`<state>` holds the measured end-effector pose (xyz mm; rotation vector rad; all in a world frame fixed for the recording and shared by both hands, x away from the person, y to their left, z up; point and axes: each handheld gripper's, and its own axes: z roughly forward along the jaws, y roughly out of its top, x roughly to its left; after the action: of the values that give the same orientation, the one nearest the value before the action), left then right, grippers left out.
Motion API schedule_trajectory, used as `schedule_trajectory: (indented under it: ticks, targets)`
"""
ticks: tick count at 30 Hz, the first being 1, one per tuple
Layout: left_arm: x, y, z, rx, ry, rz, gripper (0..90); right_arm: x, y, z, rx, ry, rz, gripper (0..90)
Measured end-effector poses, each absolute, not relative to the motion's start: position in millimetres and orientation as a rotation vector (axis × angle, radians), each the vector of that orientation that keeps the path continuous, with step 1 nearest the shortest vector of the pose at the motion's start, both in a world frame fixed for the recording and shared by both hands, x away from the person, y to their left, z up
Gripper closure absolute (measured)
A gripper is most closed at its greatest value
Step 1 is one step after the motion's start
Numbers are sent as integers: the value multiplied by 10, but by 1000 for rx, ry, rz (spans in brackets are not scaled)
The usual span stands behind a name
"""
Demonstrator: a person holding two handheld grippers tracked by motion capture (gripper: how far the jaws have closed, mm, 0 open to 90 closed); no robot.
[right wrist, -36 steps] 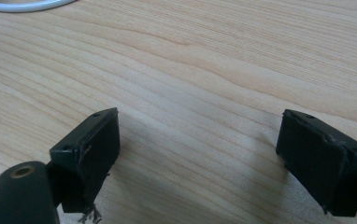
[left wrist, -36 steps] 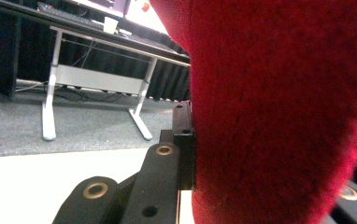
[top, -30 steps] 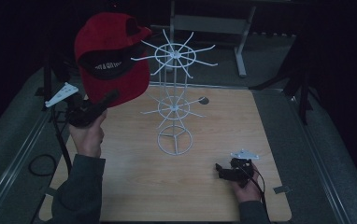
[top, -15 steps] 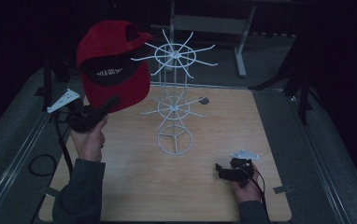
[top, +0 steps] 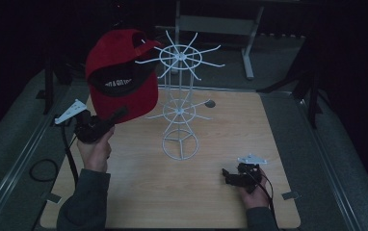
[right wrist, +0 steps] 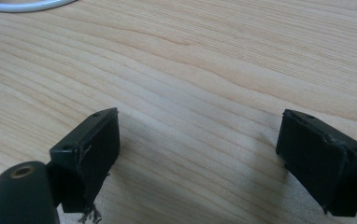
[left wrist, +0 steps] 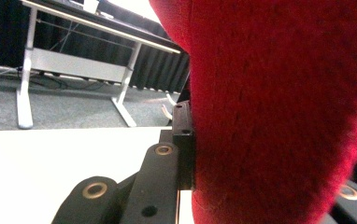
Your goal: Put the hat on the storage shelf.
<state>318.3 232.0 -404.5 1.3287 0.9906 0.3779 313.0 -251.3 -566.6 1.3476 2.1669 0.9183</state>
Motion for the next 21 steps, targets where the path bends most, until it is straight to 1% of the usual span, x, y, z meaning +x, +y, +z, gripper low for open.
schedule_trajectory:
  ticks: [21]
  targets:
    - [3200, 2247, -4417, 1390, 996, 350, 833, 3130, -2510, -5666, 1350, 2164, 920, 134]
